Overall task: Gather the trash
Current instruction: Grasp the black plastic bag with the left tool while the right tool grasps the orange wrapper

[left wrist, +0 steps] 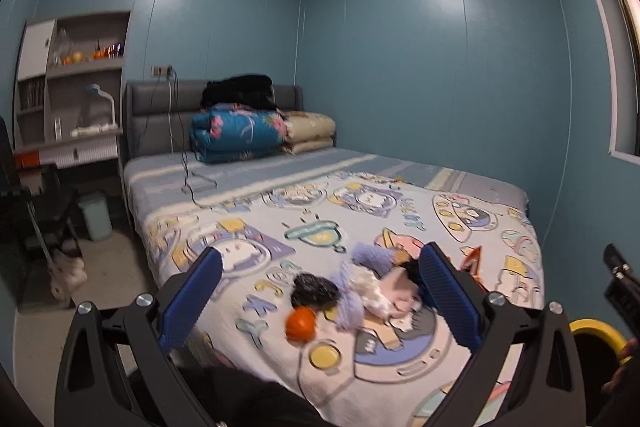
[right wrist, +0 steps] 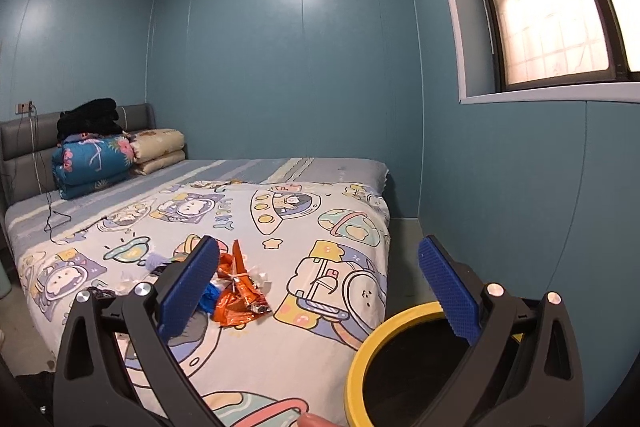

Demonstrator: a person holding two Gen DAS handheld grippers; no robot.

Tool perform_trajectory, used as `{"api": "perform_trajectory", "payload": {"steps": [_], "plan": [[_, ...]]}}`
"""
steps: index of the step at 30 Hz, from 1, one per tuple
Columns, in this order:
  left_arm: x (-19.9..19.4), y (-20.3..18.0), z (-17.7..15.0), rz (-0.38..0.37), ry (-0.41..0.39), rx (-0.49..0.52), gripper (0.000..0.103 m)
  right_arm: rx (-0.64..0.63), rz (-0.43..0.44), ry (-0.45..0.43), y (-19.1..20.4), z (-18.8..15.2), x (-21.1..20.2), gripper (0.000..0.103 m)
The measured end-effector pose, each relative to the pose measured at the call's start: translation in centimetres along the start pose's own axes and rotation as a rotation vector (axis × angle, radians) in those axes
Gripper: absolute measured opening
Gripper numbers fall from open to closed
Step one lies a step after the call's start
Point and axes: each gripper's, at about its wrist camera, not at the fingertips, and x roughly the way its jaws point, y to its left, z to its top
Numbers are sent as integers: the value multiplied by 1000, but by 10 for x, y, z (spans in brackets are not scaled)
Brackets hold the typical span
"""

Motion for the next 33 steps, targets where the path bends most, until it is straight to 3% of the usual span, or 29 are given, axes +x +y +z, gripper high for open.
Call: {"api": "perform_trajectory", "payload": {"steps": [3,7,14,17,20,24,30,33], "plan": [[13,7,-3,-14,-23,4,95,-3,43,-1,-2,2,15,95],[53,19,-12,-64,90,25,95,-53,51,-19,3,6,35,95],[106,44,-44,-187,266,76,95,-90,159,97,18,1,85,95],[129,53,-61,-184,340,73,95,-155,188,147,34,-9,107,95],[155,56,-67,-172,380,84,95,-202,245,214,50,-21,132,95],[192,53,-64,-212,430,89,95,-206,310,320,64,-32,164,95],[251,53,-66,-281,537,49,95,-251,326,405,82,-42,203,95],[268,47,-69,-282,543,85,95,-269,328,428,87,-43,221,95]]}}
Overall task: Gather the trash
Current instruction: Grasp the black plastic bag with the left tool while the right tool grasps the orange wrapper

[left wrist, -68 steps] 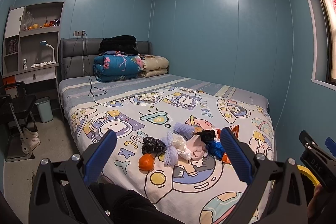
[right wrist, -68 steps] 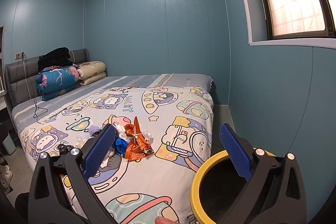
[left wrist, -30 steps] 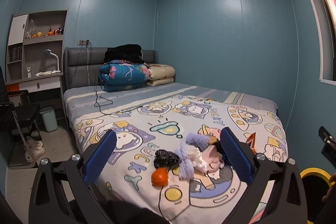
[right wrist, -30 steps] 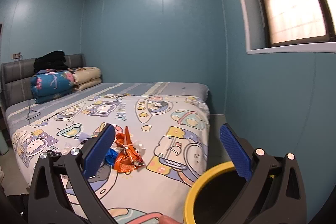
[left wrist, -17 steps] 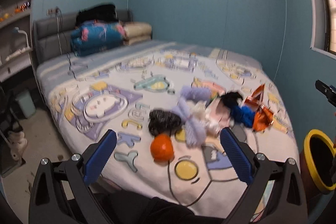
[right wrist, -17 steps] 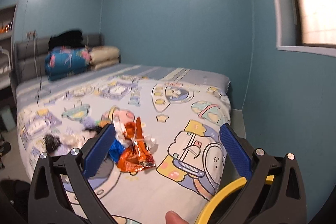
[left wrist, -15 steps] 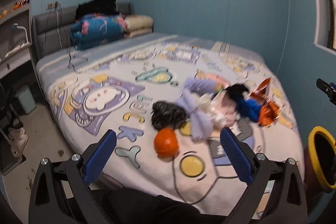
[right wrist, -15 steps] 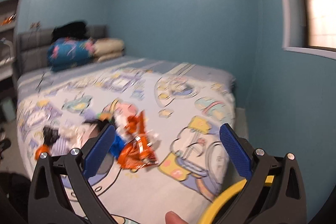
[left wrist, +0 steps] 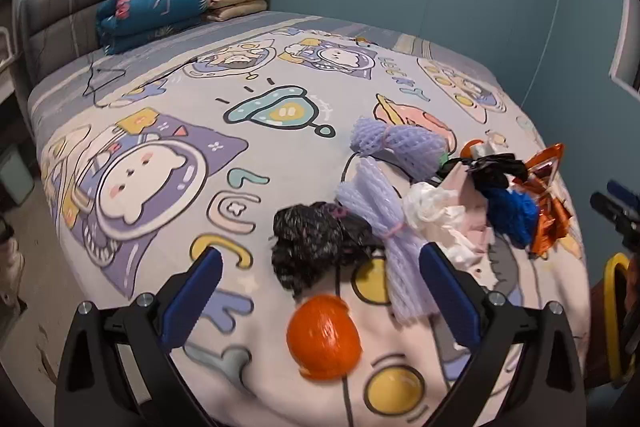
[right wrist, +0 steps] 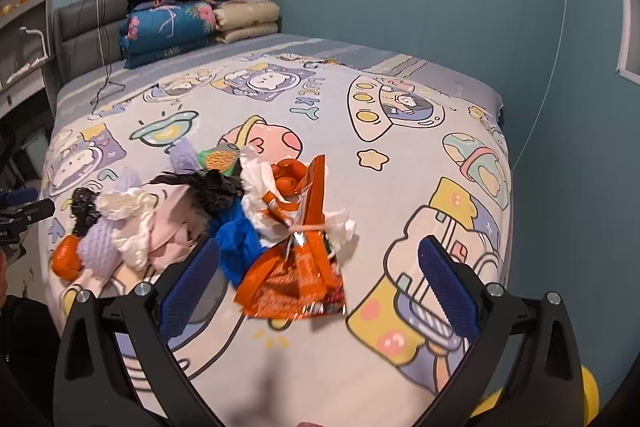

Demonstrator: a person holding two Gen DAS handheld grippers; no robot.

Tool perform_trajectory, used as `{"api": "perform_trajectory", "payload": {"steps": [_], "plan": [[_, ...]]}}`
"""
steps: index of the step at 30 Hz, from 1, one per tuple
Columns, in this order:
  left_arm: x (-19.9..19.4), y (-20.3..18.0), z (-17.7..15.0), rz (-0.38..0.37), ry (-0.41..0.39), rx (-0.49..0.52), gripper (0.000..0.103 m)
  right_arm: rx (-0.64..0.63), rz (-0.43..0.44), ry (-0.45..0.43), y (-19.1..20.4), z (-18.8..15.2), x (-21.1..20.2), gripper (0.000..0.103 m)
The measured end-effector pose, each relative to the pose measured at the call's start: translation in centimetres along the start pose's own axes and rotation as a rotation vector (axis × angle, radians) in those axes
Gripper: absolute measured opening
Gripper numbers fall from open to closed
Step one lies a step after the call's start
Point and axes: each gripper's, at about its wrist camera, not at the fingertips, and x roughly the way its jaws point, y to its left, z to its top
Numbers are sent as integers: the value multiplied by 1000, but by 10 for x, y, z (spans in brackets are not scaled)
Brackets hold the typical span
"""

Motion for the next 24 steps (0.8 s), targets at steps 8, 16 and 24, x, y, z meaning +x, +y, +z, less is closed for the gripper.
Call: {"api": "perform_trajectory", "payload": {"steps": [8,16,24], "plan": [[33,8,9,-47,81,-13,93,87,70,93,-22,23,47,95],[61,8,9,-104,152,-43,78,123,78,198,-24,31,93,76],[80,13,9,-144,180,-91,38,158,83,275,-26,19,106,35]]}}
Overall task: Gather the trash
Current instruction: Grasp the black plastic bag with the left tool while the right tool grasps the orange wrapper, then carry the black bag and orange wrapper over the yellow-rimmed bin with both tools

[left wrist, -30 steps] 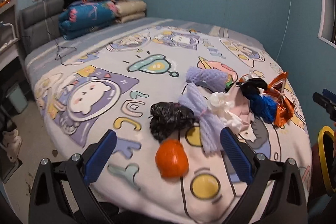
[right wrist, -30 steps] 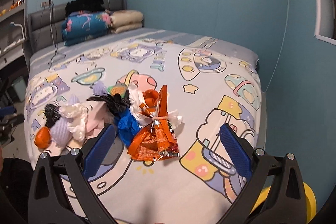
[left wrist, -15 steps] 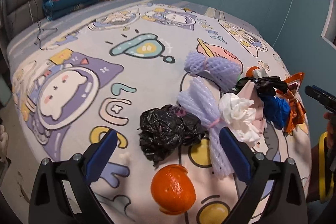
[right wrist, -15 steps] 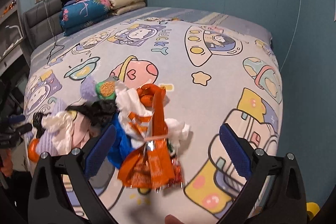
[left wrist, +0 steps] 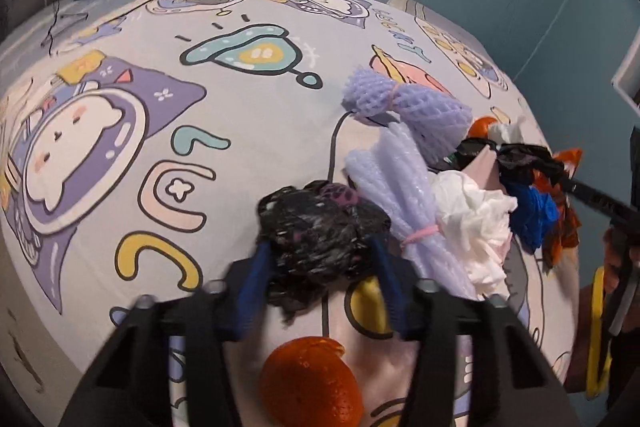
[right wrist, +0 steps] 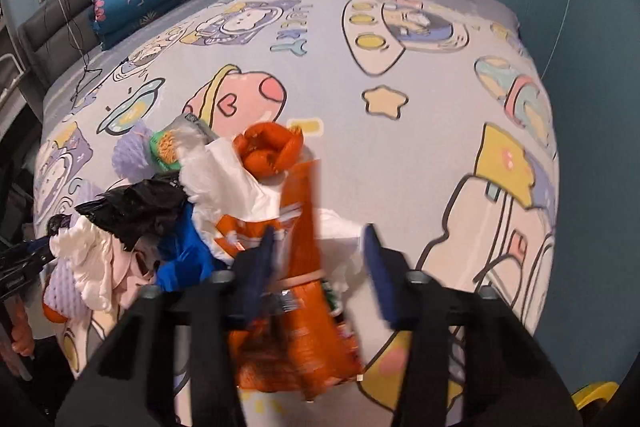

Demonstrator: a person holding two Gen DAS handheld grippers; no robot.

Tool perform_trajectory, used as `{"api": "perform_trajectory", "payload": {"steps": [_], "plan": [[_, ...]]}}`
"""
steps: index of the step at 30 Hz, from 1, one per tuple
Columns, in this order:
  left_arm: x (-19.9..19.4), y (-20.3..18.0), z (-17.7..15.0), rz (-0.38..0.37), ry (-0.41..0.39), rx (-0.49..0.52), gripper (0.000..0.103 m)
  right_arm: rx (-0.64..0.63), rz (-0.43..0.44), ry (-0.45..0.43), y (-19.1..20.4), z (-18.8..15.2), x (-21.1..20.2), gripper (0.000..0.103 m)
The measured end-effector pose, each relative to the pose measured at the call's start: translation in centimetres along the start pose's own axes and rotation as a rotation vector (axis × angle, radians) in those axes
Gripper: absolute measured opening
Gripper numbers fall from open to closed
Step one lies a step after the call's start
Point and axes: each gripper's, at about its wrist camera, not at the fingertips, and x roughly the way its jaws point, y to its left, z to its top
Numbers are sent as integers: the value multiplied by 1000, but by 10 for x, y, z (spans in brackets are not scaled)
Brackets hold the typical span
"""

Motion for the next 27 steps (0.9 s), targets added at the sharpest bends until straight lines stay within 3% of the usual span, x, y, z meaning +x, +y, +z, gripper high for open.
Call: {"api": "perform_trajectory", "payload": {"steps": [2,5,12,18,27], "plan": [[-2,5,-1,-16,-12,-18,30,-1,12,0,-2,-2,-3,18],[-8,10,-2,-38,-32,-38,26,-5,22,-22,0,-3,-11,16],[-41,14,-1,-65,-109,-48,25,-55,31,-92,9,-9,-48,16],[-82,10,-2,-65,-190,-31,25,4,96,-152,2,-15,-98,16],[-130,-33,-5,-100,-262,35,25,77,160,-185,-15,-56,-161,16]]}}
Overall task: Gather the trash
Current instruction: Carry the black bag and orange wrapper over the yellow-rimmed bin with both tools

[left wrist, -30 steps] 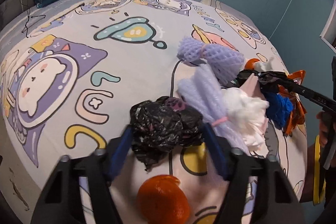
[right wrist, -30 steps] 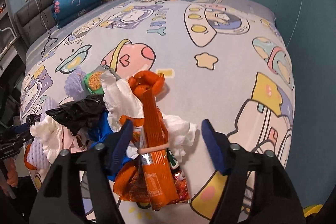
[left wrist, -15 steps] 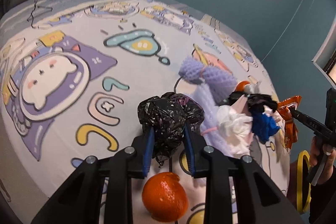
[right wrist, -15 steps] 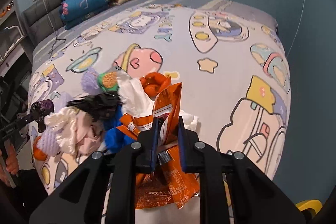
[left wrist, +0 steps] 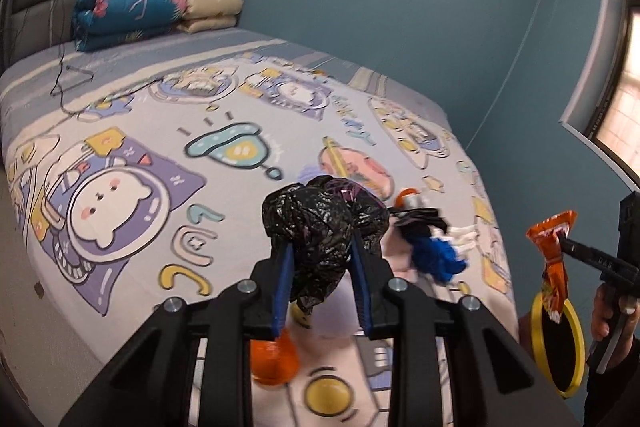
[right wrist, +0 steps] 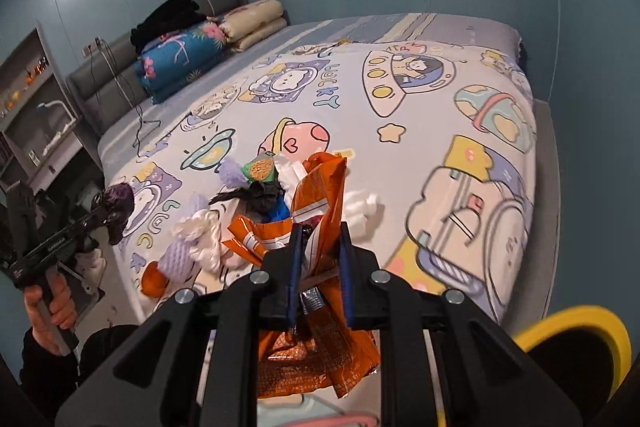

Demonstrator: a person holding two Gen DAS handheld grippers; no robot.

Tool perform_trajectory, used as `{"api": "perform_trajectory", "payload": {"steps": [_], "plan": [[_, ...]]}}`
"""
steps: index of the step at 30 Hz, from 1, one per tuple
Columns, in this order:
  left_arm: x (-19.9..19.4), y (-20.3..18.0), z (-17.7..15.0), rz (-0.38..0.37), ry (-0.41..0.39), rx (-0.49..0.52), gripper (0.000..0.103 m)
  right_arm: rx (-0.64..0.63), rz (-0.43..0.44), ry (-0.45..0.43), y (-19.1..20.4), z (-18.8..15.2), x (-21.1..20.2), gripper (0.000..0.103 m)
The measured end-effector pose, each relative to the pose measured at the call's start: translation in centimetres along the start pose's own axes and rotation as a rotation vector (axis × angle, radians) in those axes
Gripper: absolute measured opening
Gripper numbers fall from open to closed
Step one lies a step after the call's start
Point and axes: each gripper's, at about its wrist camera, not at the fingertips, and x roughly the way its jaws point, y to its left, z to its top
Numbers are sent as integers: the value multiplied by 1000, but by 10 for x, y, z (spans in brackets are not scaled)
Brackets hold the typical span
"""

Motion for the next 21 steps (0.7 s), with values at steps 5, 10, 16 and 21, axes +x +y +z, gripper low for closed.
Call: {"api": "perform_trajectory", "payload": {"steps": [5,10,16,21], "plan": [[-5,-47,-7,-82,-5,57,25,47,-18,-30,-18,-16,-39,16],[-2,-95,-18,-169,3,105,25,119,-42,-89,-41,-30,-78,16],[-7,-148,-33,-256,0,151,25,144,-102,-209,-59,-41,-123,16],[-10,-188,-38,-306,12,212,25,165,-143,-293,-71,-45,-154,16]]}}
